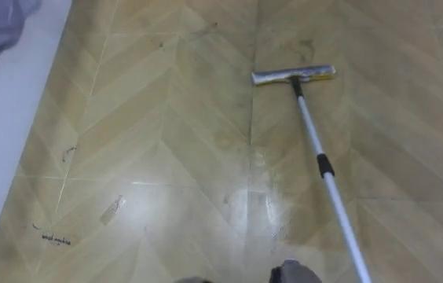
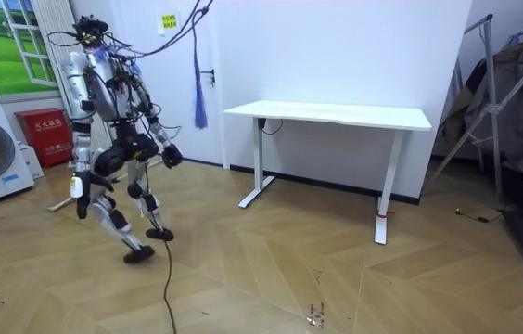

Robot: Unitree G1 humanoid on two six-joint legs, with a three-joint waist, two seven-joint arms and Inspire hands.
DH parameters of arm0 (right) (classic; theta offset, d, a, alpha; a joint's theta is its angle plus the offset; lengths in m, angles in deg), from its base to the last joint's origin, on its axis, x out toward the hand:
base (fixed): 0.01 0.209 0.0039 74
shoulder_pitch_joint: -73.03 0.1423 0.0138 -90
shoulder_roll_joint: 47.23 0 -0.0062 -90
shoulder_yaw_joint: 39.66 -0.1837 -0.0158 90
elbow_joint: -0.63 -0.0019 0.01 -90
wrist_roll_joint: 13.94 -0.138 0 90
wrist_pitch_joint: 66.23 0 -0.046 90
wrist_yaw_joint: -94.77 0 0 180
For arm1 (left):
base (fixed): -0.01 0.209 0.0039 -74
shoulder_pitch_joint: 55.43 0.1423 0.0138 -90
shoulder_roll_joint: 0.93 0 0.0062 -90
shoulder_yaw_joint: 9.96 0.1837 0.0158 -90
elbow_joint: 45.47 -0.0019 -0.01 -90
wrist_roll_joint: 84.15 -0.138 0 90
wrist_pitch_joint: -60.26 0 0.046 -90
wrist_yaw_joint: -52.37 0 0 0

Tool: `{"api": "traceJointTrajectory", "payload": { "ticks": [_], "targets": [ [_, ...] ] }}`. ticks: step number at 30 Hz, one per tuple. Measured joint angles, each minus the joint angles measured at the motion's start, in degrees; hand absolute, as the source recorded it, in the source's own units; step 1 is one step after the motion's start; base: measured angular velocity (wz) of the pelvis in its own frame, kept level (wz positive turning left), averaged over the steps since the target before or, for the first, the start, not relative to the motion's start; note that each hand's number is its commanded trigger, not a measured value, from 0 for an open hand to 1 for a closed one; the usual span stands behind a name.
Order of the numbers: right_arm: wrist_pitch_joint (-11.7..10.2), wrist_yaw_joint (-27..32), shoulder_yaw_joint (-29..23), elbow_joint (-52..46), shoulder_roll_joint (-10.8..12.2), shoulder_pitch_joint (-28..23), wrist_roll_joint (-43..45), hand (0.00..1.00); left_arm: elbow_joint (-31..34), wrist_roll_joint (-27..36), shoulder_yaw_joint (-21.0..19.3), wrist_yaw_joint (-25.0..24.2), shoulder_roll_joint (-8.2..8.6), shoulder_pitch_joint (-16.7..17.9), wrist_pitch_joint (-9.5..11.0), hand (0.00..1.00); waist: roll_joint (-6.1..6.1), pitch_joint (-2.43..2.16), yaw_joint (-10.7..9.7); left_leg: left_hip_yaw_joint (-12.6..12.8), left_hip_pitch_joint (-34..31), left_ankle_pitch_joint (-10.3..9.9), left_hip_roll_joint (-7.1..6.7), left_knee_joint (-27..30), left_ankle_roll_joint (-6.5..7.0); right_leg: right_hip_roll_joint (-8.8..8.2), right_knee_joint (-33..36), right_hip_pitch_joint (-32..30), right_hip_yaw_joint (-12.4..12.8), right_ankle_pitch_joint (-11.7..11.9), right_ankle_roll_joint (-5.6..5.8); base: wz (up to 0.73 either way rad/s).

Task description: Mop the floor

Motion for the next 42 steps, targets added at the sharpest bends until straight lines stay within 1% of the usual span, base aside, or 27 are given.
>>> {"api": "traceJointTrajectory", "payload": {
  "ticks": [1,3,4,6,7,8,9,10,11,12,14,16,18,19,21,22,23,24,25,27,28,30,33,35,37,39,42],
  "targets": [
    [0.03,0.41,0.43,-0.43,-0.45,2.87,-0.46,1.00,0.00,-0.01,-0.08,0.01,-0.39,-0.02,0.07,0.00,-0.86,0.17,1.60,0.44,-2.89,-0.09,-0.73,-4.89,0.17,0.01,0.62,0.58,-0.04,-1.04,-0.54,-0.34],
    [-0.15,0.37,0.70,-0.96,-0.74,5.98,-1.14,1.00,0.05,0.01,-0.21,-0.25,-0.77,-0.12,0.26,0.00,-1.68,0.10,2.81,0.47,-5.63,1.15,-2.13,-15.88,-0.57,0.25,0.40,2.71,-0.15,-2.83,-0.05,-0.10],
    [-0.07,-0.20,0.57,-1.88,-0.67,7.42,-1.75,1.00,-0.11,-0.01,-0.28,-0.82,-1.25,0.18,0.44,0.00,-2.65,0.01,3.35,0.71,-6.62,5.29,-2.93,-19.77,0.97,-0.12,0.05,4.63,0.08,-4.28,0.38,0.05],
    [-0.29,-1.76,0.59,-2.35,-0.91,8.13,-2.67,1.00,-0.47,0.01,-0.19,-2.30,-1.81,-0.35,0.76,0.00,-2.84,-0.51,3.19,1.10,-4.84,9.19,-3.54,-22.02,3.19,-0.44,-2.63,8.52,0.06,-5.43,2.04,0.22],
    [-0.53,-2.43,0.62,-2.39,-1.12,7.90,-3.14,1.00,-1.14,-0.01,0.14,-3.16,-2.22,-1.48,1.47,0.00,-3.47,-0.45,3.18,2.43,-3.33,8.54,-3.62,-22.04,5.31,-1.13,-4.04,10.56,0.06,-5.81,2.82,0.35],
    [-0.56,-2.69,0.59,-2.34,-1.18,7.54,-3.39,1.00,-1.77,-0.03,0.16,-3.34,-2.23,-2.09,1.70,0.00,-3.65,-0.52,3.19,2.82,-2.74,7.89,-3.83,-21.62,6.33,-1.43,-3.68,10.91,0.36,-5.49,3.46,0.22],
    [-0.71,-3.14,0.60,-1.89,-1.32,6.92,-3.49,1.00,-2.12,-0.23,0.23,-3.81,-2.21,-3.07,1.88,0.00,-3.93,-0.69,3.11,3.18,-1.56,5.91,-4.54,-20.62,6.87,-2.36,-0.36,10.69,0.73,-3.81,6.18,0.09],
    [-0.98,-4.07,0.56,-1.45,-1.74,5.43,-3.11,1.00,-2.01,-0.28,0.25,-4.21,-2.15,-3.89,2.54,0.00,-3.71,-0.77,2.95,3.25,-0.14,3.75,-5.22,-20.02,7.39,-3.01,3.75,9.93,1.06,-0.78,7.79,0.05],
    [-0.99,-4.19,0.57,-1.19,-1.88,4.38,-3.02,1.00,-1.94,-0.33,0.15,-4.15,-2.10,-4.31,2.82,0.00,-3.53,-0.91,2.91,3.18,0.61,2.96,-5.70,-20.03,7.63,-3.10,5.62,9.47,1.05,0.91,7.97,0.09],
    [-1.00,-4.04,0.56,-0.95,-2.25,1.87,-2.84,1.00,-1.76,-0.38,0.13,-3.92,-1.82,-4.98,3.02,0.00,-2.37,-1.08,2.85,2.54,2.16,1.15,-5.97,-20.05,7.92,-3.03,8.44,8.70,1.46,3.39,7.93,0.00],
    [-1.13,-3.46,0.44,-0.81,-2.22,-1.09,-2.56,1.00,-1.64,-1.33,-0.17,-3.43,-1.53,-5.42,2.99,0.00,-0.82,-1.09,2.57,2.45,4.45,-0.18,-5.93,-21.53,7.99,-2.90,11.07,4.30,2.16,3.46,7.70,-0.07],
    [-1.29,-2.23,0.41,-0.86,-1.41,-5.57,-3.25,1.00,-1.54,-2.48,0.19,-2.48,-0.70,-4.89,2.76,0.00,1.80,-1.71,1.37,1.85,7.29,-0.70,-5.31,-24.80,7.66,-3.03,5.08,-2.96,2.83,3.82,7.26,-0.06],
    [-1.35,-2.19,0.41,-0.88,0.33,-8.16,-3.92,1.00,-1.59,-2.58,0.20,-2.54,-0.80,-4.08,2.07,0.00,1.91,-1.77,0.57,1.99,9.73,-1.28,-4.96,-27.32,6.73,-4.16,-5.97,-6.66,2.78,6.63,6.69,-0.14],
    [-1.33,-2.59,0.60,-0.87,1.62,-9.84,-4.60,1.00,-1.58,-2.55,0.18,-2.52,-0.80,-3.13,1.39,0.00,1.98,-1.77,0.02,1.94,11.23,-2.48,-4.30,-27.65,5.78,-4.24,-13.15,-7.67,2.66,10.97,6.56,-0.13],
    [-1.32,-3.69,1.16,-0.96,3.05,-12.67,-4.46,1.00,-1.66,-2.52,0.16,-2.61,-0.20,-1.40,0.11,0.00,1.89,-1.72,-0.28,1.75,14.09,-4.93,-2.53,-27.14,3.89,-3.84,-15.94,-7.92,1.23,15.64,6.01,-0.24],
    [-1.10,-3.88,1.06,-1.75,3.77,-13.96,-3.91,1.00,-2.33,-2.22,0.24,-2.71,0.33,-0.56,-0.54,0.00,2.32,-2.15,-0.24,0.97,15.77,-6.16,-1.58,-26.78,2.42,-3.32,-15.53,-6.35,-0.66,16.36,4.97,-0.27],
    [-1.07,-3.88,1.07,-2.08,4.23,-14.28,-3.85,1.00,-3.02,-1.87,0.24,-2.80,0.42,-0.66,-0.60,0.00,2.24,-2.11,-0.28,0.88,16.32,-6.58,-1.42,-26.22,1.78,-3.10,-14.99,-5.84,-0.96,16.62,4.71,-0.15],
    [-1.06,-3.74,1.04,-2.41,5.04,-14.04,-3.51,1.00,-4.04,-0.71,0.26,-2.87,0.47,-1.27,-0.98,0.00,1.90,-1.83,-0.66,0.80,16.60,-6.76,-0.58,-24.20,1.40,-2.83,-13.10,-5.15,-1.76,15.10,2.98,-0.05],
    [-0.92,-3.57,1.04,-2.32,5.48,-12.54,-2.63,1.00,-4.14,-0.56,0.24,-2.85,0.57,-1.67,-1.13,0.00,1.57,-1.47,-1.32,0.24,16.27,-6.52,0.03,-20.92,1.01,-2.24,-11.10,-4.63,-1.96,13.03,2.16,0.00],
    [-0.73,-2.91,1.08,-1.96,5.15,-9.28,-1.61,1.00,-4.13,-0.60,0.25,-2.64,1.12,-2.14,-1.12,0.00,1.60,-1.40,-1.49,-1.37,14.39,-5.23,1.02,-14.11,-0.52,-0.89,-8.62,-3.98,-2.04,10.34,1.24,-0.06],
    [-0.02,-2.13,1.06,-0.88,4.63,-5.58,-0.77,1.00,-4.12,-0.59,0.26,-2.50,1.56,-2.42,-1.12,0.00,1.42,-1.24,-1.45,-2.01,12.84,-3.38,1.46,-9.44,-0.57,-0.08,-7.28,-3.55,-1.75,8.98,0.52,-0.15],
    [1.16,-1.24,1.07,-0.52,3.21,0.42,-0.13,1.00,-3.76,-0.55,0.26,-2.48,1.81,-2.91,-1.03,0.00,0.79,-0.89,-1.34,-1.68,9.41,-3.26,1.18,-7.18,-0.61,0.14,-6.20,-3.32,-1.71,7.59,-0.47,-0.13],
    [1.09,0.12,2.08,-1.30,2.26,9.30,-1.41,1.00,-3.20,-0.07,0.26,-0.94,1.35,-3.78,-0.98,0.00,-1.57,0.48,1.03,-0.79,2.25,-2.99,-0.70,-12.10,-0.64,0.37,-6.48,-1.89,-1.54,6.63,-1.37,-0.10],
    [0.49,0.19,2.08,-2.51,1.57,11.87,-3.06,1.00,-3.12,-0.10,0.25,-0.79,0.83,-3.75,-0.62,0.00,-2.12,0.37,2.12,-0.47,-0.53,-1.03,-1.75,-20.27,-1.31,1.10,-7.93,0.02,-1.52,6.09,-1.26,0.03],
    [1.13,-1.60,1.91,-1.94,1.93,12.43,-4.75,1.00,-2.66,-0.10,0.10,-1.74,-0.16,-2.99,-0.25,0.00,-3.08,-0.05,3.94,0.17,-1.04,5.47,-2.33,-27.28,1.32,2.15,-10.00,4.14,-1.57,4.72,-1.26,-0.11],
    [0.28,-3.18,1.88,-3.03,1.41,8.58,-5.13,1.00,-2.93,-0.10,0.05,-2.90,-0.50,-2.28,0.35,0.00,-3.77,-0.44,3.82,-0.41,1.13,8.55,-3.25,-28.30,2.75,2.01,-10.68,7.27,-1.41,3.16,-0.32,0.05],
    [-0.62,-4.89,2.38,-2.44,0.54,4.74,-5.03,1.00,-3.26,-0.04,0.10,-4.37,-0.40,-3.60,0.75,0.00,-3.74,-0.50,4.04,1.19,3.47,6.59,-3.28,-26.15,5.41,1.20,-9.60,9.63,-1.22,2.14,0.88,-0.07]
  ]
}}
